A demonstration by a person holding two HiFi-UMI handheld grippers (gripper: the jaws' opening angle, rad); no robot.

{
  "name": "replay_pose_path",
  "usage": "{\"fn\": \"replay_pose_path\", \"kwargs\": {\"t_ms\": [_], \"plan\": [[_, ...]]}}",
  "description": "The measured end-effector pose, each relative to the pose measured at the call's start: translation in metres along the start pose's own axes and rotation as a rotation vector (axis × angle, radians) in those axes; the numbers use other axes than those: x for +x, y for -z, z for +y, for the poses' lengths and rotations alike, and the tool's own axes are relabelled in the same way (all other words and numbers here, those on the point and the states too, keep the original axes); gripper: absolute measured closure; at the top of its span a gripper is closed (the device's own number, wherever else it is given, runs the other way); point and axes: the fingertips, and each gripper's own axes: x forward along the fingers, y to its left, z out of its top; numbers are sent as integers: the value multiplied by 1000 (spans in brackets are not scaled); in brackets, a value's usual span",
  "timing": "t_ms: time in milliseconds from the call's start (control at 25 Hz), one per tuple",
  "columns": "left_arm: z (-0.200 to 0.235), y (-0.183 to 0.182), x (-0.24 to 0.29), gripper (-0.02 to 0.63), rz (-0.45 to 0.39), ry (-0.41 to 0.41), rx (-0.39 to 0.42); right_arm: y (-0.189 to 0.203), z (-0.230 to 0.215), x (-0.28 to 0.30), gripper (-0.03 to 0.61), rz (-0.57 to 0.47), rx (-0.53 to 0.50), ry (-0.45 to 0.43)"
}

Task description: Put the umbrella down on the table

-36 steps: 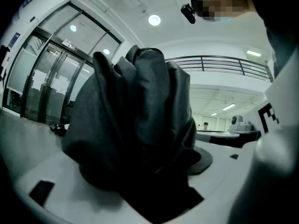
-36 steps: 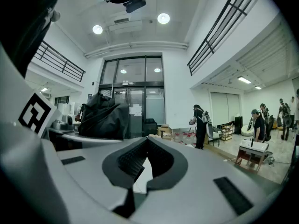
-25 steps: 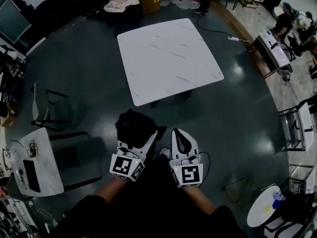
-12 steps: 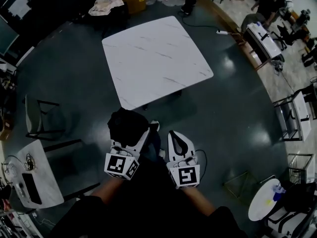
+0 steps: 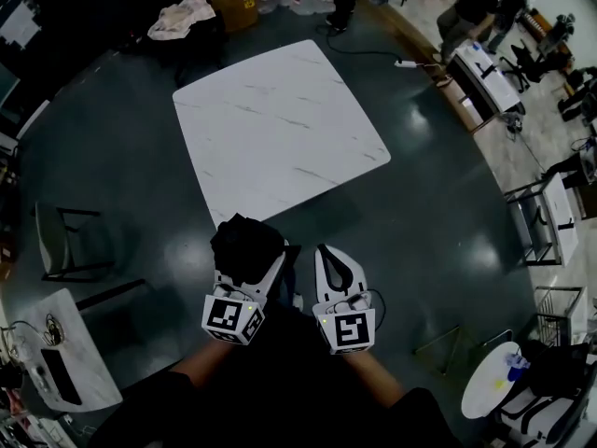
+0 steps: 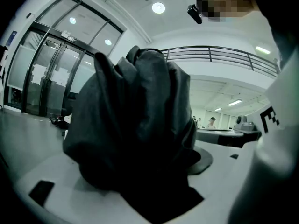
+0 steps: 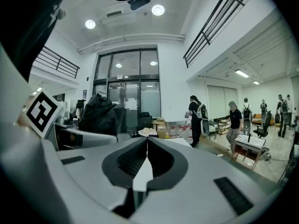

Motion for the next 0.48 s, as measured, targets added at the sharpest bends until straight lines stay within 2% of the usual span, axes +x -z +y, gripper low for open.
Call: {"fn": "replay_pose_path", "kwargs": {"t_ms": [200,360,480], "plan": [[17,-11,45,250,17,21,-19,-14,-28,42,561,11,27,33],[42,-18,77,250,28,29,-26,-17,-47,79,561,64,20,69],[62,-19,99,250,43,31,-44,-14,-52,111,561,84,23,62]]}}
